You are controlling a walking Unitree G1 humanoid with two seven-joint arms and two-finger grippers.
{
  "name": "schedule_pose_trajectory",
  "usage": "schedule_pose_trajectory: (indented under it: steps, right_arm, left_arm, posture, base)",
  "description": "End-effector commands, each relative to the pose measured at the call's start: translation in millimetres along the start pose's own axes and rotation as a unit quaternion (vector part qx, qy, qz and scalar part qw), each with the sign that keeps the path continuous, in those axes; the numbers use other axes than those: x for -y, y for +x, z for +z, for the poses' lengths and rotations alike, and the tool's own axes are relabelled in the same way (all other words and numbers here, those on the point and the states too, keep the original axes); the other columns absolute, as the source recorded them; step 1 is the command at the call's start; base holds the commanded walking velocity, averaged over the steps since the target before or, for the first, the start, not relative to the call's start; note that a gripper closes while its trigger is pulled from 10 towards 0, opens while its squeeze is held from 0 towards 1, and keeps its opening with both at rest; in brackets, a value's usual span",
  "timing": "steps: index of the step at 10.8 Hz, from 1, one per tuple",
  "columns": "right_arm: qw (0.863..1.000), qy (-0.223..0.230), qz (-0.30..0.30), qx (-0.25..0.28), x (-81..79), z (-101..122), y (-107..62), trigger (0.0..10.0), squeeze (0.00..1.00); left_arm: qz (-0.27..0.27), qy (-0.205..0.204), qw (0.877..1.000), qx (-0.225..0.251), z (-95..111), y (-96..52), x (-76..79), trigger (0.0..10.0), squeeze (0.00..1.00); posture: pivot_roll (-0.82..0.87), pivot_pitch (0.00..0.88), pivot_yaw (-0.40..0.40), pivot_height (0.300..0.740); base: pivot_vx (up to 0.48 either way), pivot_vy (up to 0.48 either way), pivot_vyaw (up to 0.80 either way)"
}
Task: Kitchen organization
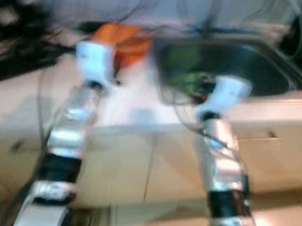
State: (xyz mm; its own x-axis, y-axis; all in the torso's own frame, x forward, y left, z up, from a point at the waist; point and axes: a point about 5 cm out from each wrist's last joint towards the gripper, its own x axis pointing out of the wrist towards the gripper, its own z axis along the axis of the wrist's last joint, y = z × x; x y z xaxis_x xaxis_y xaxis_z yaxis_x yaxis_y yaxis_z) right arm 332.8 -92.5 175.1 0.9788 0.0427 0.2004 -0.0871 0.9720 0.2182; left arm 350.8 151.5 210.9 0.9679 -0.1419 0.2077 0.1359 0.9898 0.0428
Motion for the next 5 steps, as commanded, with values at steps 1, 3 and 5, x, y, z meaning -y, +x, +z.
schedule_pose_trajectory:
  steps: [1, 3, 5]
  right_arm:
    - [1.000, -0.015, -0.012, 0.000, 10.3, 1.6, 0.5, 10.0, 0.00]
    - [1.000, -0.030, -0.001, 0.004, 7.8, 1.7, -0.2, 10.0, 0.00]
    - [1.000, -0.031, 0.000, 0.003, 7.7, 1.0, -0.4, 10.0, 0.00]
  left_arm:
    - [-0.018, -0.004, 1.000, 0.002, 2.6, 3.1, 12.5, 10.0, 0.00]
    - [-0.020, -0.004, 1.000, 0.003, 2.6, 3.0, 13.0, 10.0, 0.00]
    - [-0.025, -0.005, 1.000, 0.009, 4.0, 2.8, 14.8, 10.0, 0.00]
  posture:
    - [-0.06, 0.000, 0.008, 0.740]
    - [-0.06, 0.000, 0.009, 0.740]
    - [-0.06, 0.000, 0.008, 0.740]
  base:
    - [0.356, 0.000, 0.00]
    - [0.347, 0.000, 0.00]
    - [0.000, 0.000, 0.00]
